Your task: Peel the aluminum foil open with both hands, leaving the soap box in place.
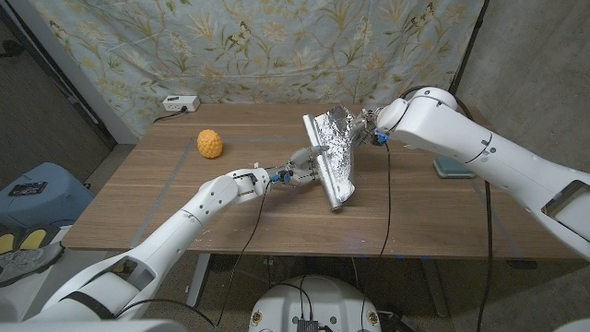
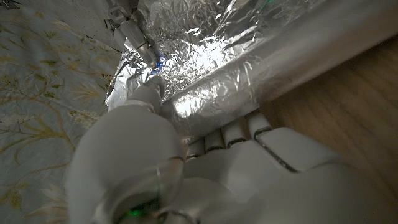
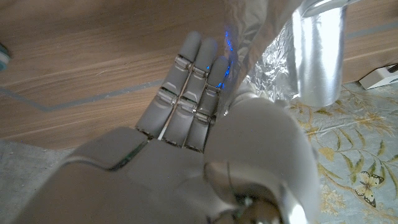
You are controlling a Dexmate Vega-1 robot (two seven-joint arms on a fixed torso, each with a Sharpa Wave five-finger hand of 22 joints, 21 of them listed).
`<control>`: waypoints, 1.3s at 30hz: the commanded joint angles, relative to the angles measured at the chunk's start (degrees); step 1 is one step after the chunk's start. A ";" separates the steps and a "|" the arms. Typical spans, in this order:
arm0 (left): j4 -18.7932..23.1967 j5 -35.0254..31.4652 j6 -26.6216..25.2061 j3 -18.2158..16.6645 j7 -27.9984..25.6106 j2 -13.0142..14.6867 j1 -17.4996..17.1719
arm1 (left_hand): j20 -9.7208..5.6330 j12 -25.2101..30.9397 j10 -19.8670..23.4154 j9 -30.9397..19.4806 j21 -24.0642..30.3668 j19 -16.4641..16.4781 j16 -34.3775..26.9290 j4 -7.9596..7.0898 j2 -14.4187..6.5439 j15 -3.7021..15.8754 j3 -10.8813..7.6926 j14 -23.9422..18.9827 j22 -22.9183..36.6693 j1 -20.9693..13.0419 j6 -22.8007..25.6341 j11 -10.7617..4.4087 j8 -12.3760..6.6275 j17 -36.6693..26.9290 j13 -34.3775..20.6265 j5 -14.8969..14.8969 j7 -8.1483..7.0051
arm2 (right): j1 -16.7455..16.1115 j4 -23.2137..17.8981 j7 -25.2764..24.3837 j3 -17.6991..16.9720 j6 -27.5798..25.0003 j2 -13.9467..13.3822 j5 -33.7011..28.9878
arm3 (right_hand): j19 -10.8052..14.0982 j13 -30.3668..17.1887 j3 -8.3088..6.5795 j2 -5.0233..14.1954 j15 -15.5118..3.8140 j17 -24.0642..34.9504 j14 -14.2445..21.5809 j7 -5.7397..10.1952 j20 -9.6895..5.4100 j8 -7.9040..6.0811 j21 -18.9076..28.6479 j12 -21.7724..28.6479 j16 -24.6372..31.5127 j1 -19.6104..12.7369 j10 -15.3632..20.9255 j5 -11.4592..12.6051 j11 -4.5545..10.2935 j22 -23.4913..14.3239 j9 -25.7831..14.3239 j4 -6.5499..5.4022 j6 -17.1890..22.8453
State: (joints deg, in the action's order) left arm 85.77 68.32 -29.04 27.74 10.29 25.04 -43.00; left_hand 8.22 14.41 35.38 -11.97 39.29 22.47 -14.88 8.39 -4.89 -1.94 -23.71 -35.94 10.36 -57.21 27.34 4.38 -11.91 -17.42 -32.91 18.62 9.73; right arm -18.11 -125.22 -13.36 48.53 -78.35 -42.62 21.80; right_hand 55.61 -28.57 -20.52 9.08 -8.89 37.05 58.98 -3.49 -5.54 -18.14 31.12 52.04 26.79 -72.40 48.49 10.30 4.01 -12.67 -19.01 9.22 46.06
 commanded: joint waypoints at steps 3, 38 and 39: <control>1.27 2.64 -0.74 -1.63 -3.88 -0.60 -1.88 | -0.74 1.23 3.04 0.12 0.84 1.74 -1.36 0.69 -0.85 1.25 -0.71 -2.42 0.23 -0.92 3.15 -1.14 -1.33 -0.17 -0.07 -0.25 -0.82 | -0.14 -0.70 -0.44 -0.50 -0.81 -0.56 0.50 | -0.02 -0.17 0.36 0.05 -2.75 0.32 0.35 -0.01 -0.10 0.44 0.66 0.13 -0.20 -0.86 0.11 -0.09 0.22 -0.03 -0.33 -0.03 0.72; -9.62 16.50 -10.42 -5.33 -3.41 -5.23 -0.42 | -3.30 2.13 10.08 0.05 2.69 5.32 -3.26 0.74 -1.37 4.68 -3.49 -7.31 0.17 -2.10 11.97 -4.12 -1.11 -0.07 1.20 -0.02 -2.89 | 11.50 3.49 -8.86 8.59 -1.63 -3.25 15.22 | -0.73 -0.44 1.03 0.22 -2.72 0.99 0.55 0.01 -0.10 1.23 3.11 0.11 -1.20 -1.67 -0.22 0.01 0.12 0.27 -0.62 -0.13 0.78; -9.82 16.73 -10.69 -5.45 -3.30 -5.32 -0.38 | -3.24 1.84 9.38 0.04 2.61 5.10 -3.15 0.58 -1.31 4.51 -3.39 -7.01 0.17 -1.82 11.67 -4.11 -0.94 -0.10 1.18 -0.05 -3.06 | 11.83 3.63 -9.12 8.89 -1.63 -3.30 15.69 | -0.77 -0.37 1.04 0.26 -2.68 0.97 0.54 0.04 -0.10 1.26 3.17 0.09 -1.26 -1.67 -0.15 0.01 0.10 0.28 -0.62 -0.16 0.78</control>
State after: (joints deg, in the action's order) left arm 79.73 82.60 -36.77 22.84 4.00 20.79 -44.36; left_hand 4.93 16.74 45.99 -11.72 42.15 28.20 -18.40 9.61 -6.27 2.77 -27.02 -43.64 10.39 -59.79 39.83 0.00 -13.25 -17.28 -31.63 18.62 6.78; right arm -11.21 -123.57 -17.38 53.64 -79.88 -44.74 29.46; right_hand 55.11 -28.88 -19.58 9.24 -9.14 37.85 59.03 -3.48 -5.64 -16.94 33.77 51.98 25.63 -73.46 48.37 9.97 4.11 -12.24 -19.53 8.92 46.47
